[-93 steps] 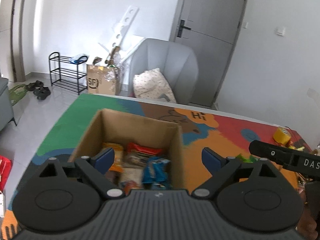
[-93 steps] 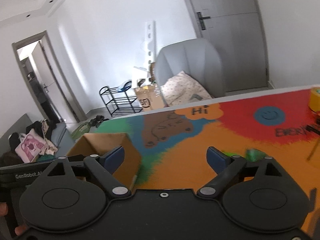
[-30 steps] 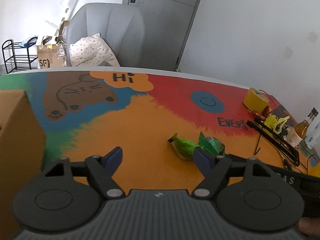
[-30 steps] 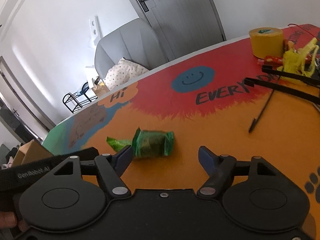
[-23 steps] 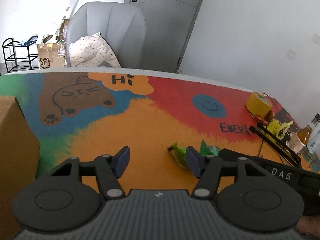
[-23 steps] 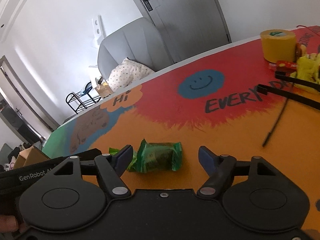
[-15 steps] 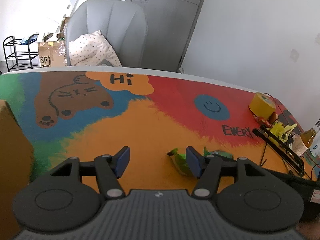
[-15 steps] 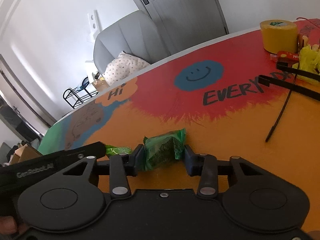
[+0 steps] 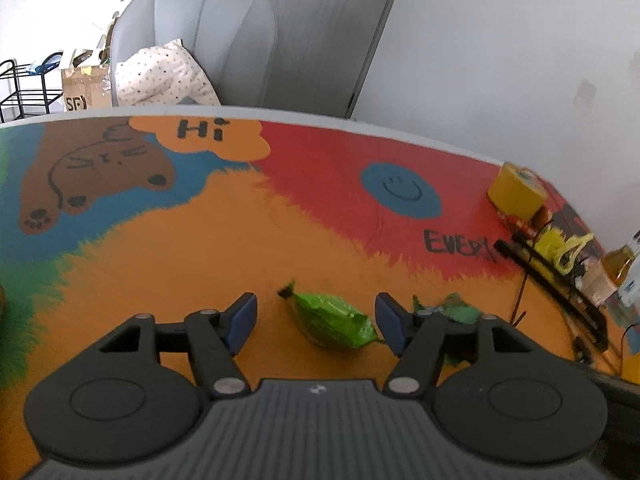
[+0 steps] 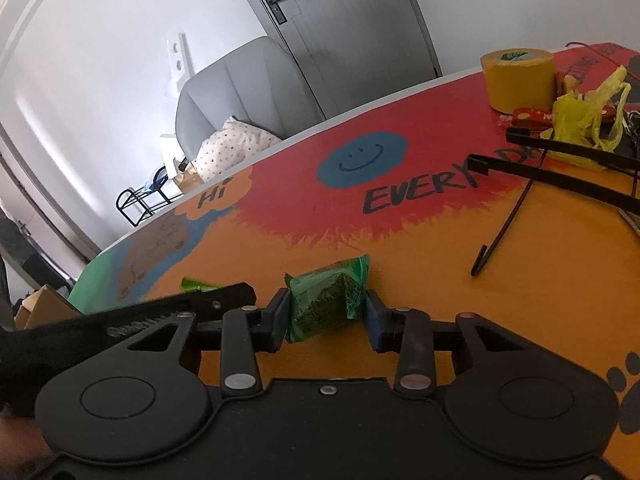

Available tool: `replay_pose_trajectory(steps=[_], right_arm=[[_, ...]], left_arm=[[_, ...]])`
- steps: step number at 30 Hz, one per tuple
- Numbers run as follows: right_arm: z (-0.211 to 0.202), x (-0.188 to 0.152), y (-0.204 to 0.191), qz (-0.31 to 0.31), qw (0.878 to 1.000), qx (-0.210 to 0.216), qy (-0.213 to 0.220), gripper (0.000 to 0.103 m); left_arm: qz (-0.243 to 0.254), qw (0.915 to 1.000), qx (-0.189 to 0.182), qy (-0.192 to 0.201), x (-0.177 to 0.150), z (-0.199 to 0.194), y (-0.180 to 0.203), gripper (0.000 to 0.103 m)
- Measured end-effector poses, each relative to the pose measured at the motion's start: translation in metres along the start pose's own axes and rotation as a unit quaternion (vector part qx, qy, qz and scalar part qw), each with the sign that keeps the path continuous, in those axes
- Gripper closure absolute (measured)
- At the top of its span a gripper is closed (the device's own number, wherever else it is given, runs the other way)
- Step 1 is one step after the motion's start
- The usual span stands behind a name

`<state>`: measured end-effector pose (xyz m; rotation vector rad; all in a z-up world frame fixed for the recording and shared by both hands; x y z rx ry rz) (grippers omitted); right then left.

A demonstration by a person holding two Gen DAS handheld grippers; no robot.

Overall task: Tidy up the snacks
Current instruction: 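Grasp a green candy with right tool while left tool grasps another green candy, then carry both green candies over the box and open both tools to drop them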

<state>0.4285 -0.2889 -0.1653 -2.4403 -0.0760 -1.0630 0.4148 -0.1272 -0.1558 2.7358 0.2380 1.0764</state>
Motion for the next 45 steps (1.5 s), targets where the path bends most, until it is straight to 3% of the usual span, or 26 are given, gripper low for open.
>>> replay_pose_trajectory(steps=[3,7,8,11,29,45], right_arm=[[0.0,0.0,-0.003,-0.007,1.0,-0.004,0.001,0.066],[-0.005,-0.001,-0.004,-0.007,1.0,-0.01,0.001,0.067],[-0.006,-0.002,-0.005,-0.006,1.0,-0.009,0.003,0.067],[-0.013,-0.003,-0.008,-0.005,1.0,-0.005,0.01,0.067],[-0.06,-0.007,-0.043,-0.028,0.999,-0.012,0.045,0.067],[-0.096,-0.01,-0.099,-0.06,0.995,0.016,0.072,0.067]], left_arm=[[0.023,0.9995,0.019,0.006,-0.003,0.002,0.005,0.043],[0.012,0.9994,0.033,0.001,-0.002,-0.001,-0.001,0.078],[0.009,0.9996,0.026,-0.002,-0.003,-0.002,-0.002,0.079],[0.001,0.9999,0.014,-0.009,-0.005,-0.009,-0.005,0.081],[0.022,0.999,0.001,0.038,-0.01,-0.085,-0.011,0.081],[0.023,0.9958,0.001,0.089,-0.01,-0.161,-0.036,0.081]])
Point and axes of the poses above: each gripper's, at about its wrist camera, not at the fingertips, and z roughly the way its jaws point, y to its right, x to its top, the point moved 7 cm from there along z, roughly the way its jaws point
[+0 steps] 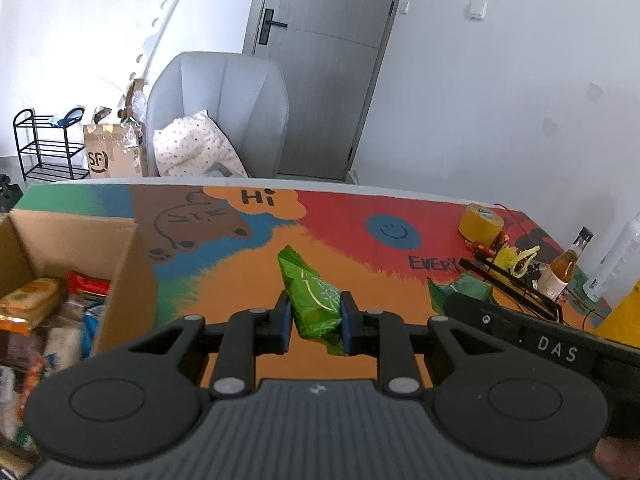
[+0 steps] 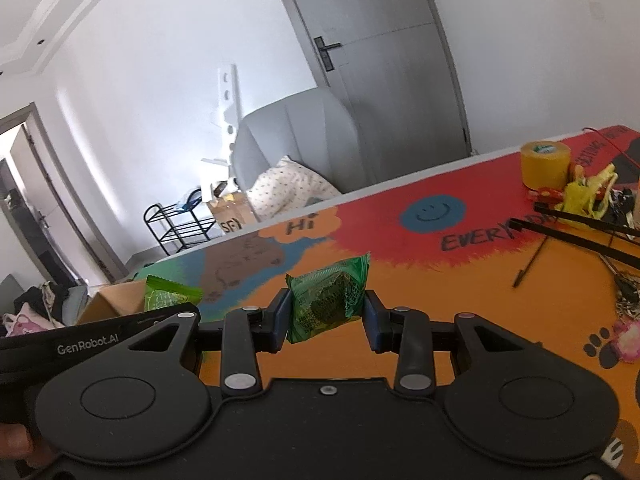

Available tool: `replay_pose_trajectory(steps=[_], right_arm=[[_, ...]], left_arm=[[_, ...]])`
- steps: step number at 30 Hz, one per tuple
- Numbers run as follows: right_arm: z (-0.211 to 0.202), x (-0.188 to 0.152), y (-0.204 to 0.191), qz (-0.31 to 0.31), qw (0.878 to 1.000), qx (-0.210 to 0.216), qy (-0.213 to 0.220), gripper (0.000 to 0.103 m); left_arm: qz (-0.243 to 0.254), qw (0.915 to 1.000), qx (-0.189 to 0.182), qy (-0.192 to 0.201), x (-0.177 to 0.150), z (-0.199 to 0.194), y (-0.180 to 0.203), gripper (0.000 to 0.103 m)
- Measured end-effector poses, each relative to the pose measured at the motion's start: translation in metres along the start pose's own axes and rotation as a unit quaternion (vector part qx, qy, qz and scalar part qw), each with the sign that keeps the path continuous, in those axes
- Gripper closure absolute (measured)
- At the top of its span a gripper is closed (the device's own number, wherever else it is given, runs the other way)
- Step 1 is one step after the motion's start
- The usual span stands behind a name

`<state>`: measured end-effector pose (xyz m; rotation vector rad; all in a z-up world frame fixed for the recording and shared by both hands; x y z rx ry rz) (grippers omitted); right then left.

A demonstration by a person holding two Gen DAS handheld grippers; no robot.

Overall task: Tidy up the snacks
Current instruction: 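Carry both green candies over the box and open both tools to drop them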

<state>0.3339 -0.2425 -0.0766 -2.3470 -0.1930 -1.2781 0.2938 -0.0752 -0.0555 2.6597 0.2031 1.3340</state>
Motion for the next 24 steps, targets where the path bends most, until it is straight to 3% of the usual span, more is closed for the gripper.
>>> replay_pose_trajectory(steps=[10,24], right_arm=[[0.002,0.003,-0.043,-0.022,0.999,0.035,0.001,0.067],[0.017,0.005,-0.106,-0.057,0.995,0.076,-0.01,0.067]], left_arm=[[-0.008,0.9996,0.011,0.024,0.01,-0.041,-0.035,0.081],[-0.04,0.9963,0.057,0.049,0.025,-0.08,-0.11,0.08]])
Point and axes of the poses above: each gripper's, at about its wrist camera, not at the fingertips, and z roughly the way its jaws point, y to its right, x to its top, the point moved 7 cm from there along z, roughly the way its jaws point
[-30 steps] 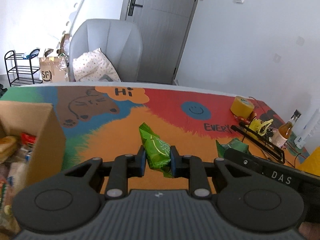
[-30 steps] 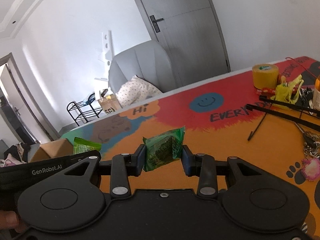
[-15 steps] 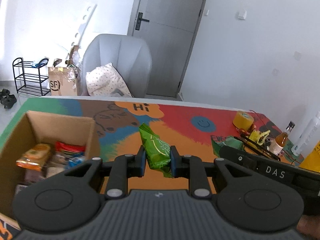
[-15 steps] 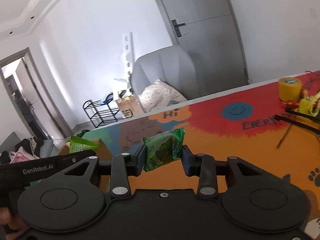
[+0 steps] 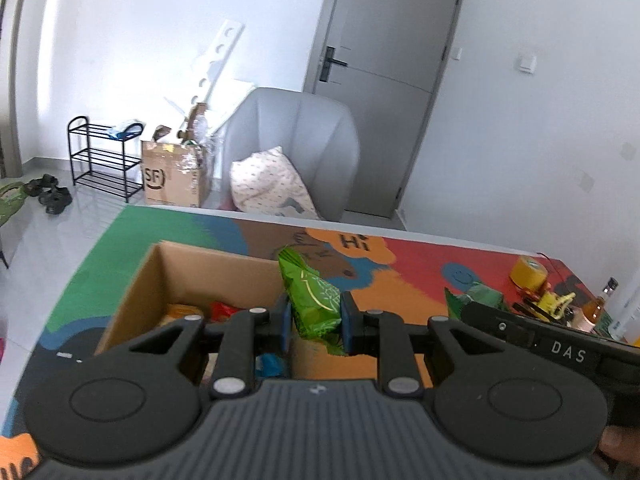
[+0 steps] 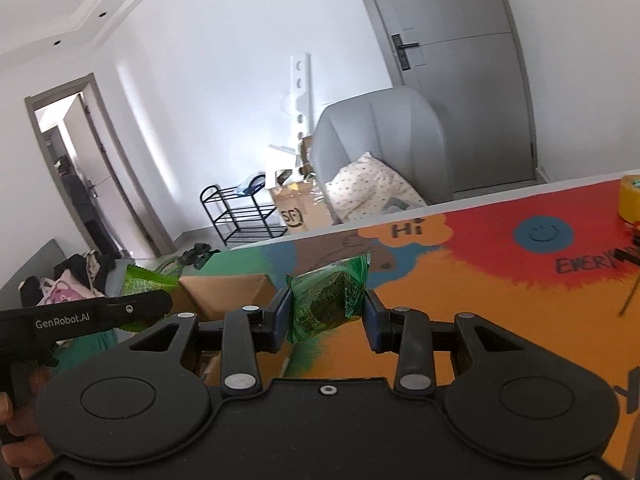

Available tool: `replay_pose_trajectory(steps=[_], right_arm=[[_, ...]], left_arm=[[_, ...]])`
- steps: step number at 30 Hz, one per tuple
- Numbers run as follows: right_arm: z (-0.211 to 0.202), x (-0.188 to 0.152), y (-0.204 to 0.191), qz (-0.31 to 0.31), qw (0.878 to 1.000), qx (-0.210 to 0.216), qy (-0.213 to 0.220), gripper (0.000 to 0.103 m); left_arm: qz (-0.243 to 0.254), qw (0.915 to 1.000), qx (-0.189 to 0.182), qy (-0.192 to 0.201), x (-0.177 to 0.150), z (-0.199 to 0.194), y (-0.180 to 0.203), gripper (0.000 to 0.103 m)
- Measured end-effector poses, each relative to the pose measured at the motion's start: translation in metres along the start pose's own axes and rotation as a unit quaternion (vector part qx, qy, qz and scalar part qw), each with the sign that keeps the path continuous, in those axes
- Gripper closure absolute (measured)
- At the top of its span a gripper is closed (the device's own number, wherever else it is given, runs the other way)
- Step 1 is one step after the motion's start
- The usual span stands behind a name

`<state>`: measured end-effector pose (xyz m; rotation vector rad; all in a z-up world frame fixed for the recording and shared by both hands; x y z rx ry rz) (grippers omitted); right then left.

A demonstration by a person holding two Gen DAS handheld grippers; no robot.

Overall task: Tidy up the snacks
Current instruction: 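Carry both green candies over the box and open both tools to drop them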

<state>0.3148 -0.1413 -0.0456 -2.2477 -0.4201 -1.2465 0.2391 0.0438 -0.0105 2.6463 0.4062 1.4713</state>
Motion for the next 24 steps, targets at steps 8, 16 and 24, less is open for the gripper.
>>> replay_pose_trajectory(steps=[8,16,24], right_arm=[[0.013,0.003,-0.025,-0.015,1.0,0.017,-0.007,0.067],[0.031,0.0,-0.053,-0.036,0.998,0.037,-0.022,0.067],[0.047,-0.003,-0.079,-0.05,0.996,0.059,-0.036,0.067]], left_arm=[[-0.013,0.9998,0.017,0.004,0.011,-0.003,-0.037,0.08],[-0.031,0.9991,0.024,-0.017,0.008,0.005,-0.062,0.077],[-0.054,0.9979,0.03,-0.018,0.002,0.001,-0.085,0.054]])
Point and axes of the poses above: each gripper's, at about its wrist camera, not at the fingertips, and z roughly the way its jaws point, y to its right, x to its top, the point moved 7 cm from there along z, roughly the way its jaws point
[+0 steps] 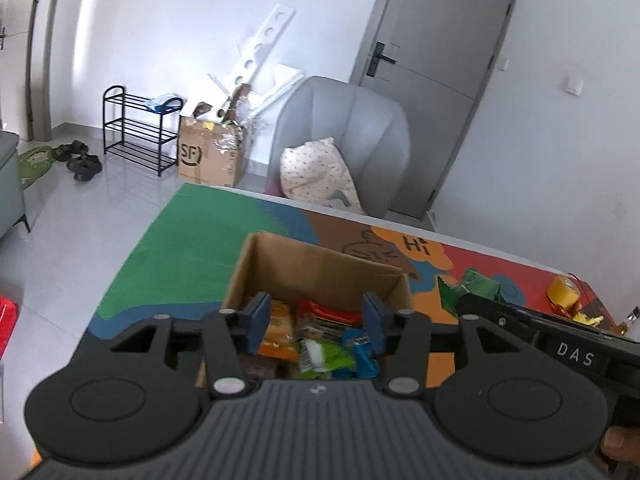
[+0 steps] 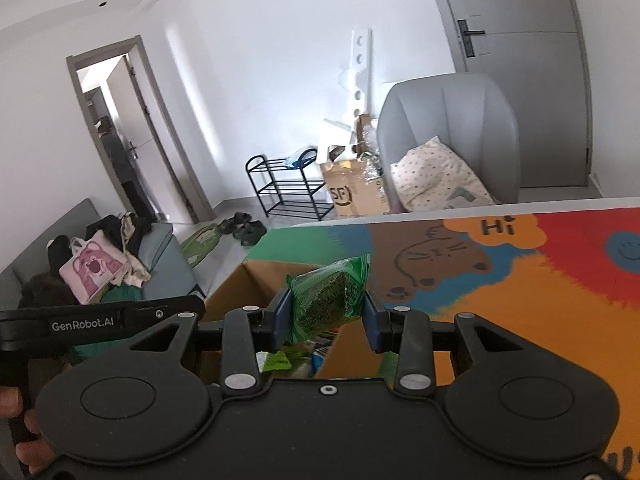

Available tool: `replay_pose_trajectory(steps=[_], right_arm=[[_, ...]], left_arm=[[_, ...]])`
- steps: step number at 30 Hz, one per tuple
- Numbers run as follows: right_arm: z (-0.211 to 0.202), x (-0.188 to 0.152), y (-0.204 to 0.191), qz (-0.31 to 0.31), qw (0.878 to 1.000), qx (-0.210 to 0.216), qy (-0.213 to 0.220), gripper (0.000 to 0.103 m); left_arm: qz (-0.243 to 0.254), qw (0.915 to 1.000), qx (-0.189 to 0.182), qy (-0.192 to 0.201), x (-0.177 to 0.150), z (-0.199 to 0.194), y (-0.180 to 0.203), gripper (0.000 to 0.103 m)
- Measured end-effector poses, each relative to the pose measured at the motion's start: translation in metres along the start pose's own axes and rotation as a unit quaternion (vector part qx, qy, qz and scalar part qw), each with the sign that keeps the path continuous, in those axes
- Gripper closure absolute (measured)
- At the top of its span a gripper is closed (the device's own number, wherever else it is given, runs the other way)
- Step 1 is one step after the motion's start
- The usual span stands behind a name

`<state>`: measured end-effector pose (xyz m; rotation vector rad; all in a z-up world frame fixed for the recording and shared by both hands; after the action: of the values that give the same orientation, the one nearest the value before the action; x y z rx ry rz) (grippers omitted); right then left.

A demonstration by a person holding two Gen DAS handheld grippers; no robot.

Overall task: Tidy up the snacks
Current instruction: 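Carry both green candies over the box and open both tools to drop them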

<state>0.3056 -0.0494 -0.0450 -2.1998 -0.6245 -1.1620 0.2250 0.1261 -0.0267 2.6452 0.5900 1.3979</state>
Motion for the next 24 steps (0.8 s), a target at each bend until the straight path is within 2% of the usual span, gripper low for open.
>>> replay_pose_trajectory(steps=[4,7,9,10,11,13,19,24], right_arm=[[0.007,0.003,-0.01,-0.004,1.0,0.013,-0.002,0.067],[0.012,0.006,-0.018,-0.006,1.0,0.024,-0.002,0.066],[0.015,0.01,-0.023,-0.001,0.999,0.036,0.003,0.057],[0.015,0.012,-0.025,0.001,0.999,0.042,0.01,0.048],[0.015,0.013,-0.028,0.001,0.999,0.049,0.013,0.034],[0.012,0.015,-0.031,-0.001,0.998,0.053,0.02,0.024],[0.006,0.011,-0.024,0.003,0.999,0.036,0.009,0.024],[-0.007,0.006,-0.008,0.012,1.0,0.014,0.007,0.021]], left_arm=[[-0.01,0.9999,0.013,0.001,0.0,-0.002,-0.012,0.052],[-0.011,0.9996,0.025,0.002,0.001,-0.005,-0.019,0.045],[-0.011,0.9995,0.031,0.003,0.001,-0.006,-0.023,0.04],[-0.012,0.9994,0.032,0.004,0.001,-0.008,-0.024,0.036],[-0.013,0.9994,0.032,0.005,0.0,-0.009,-0.026,0.032],[-0.015,0.9993,0.034,0.005,0.0,-0.01,-0.03,0.029],[-0.02,0.9987,0.046,0.007,0.0,-0.014,-0.036,0.015],[-0.016,0.9988,0.047,0.002,-0.002,-0.016,-0.032,0.013]])
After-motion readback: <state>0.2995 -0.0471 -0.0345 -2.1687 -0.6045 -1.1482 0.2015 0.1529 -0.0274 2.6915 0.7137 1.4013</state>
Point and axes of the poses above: each gripper's, at about its wrist camera, not at the fingertips, and z roughly the way its jaws point, y to its right, x to its top, the point moved 7 cm from there along z, roughly the way its jaws point
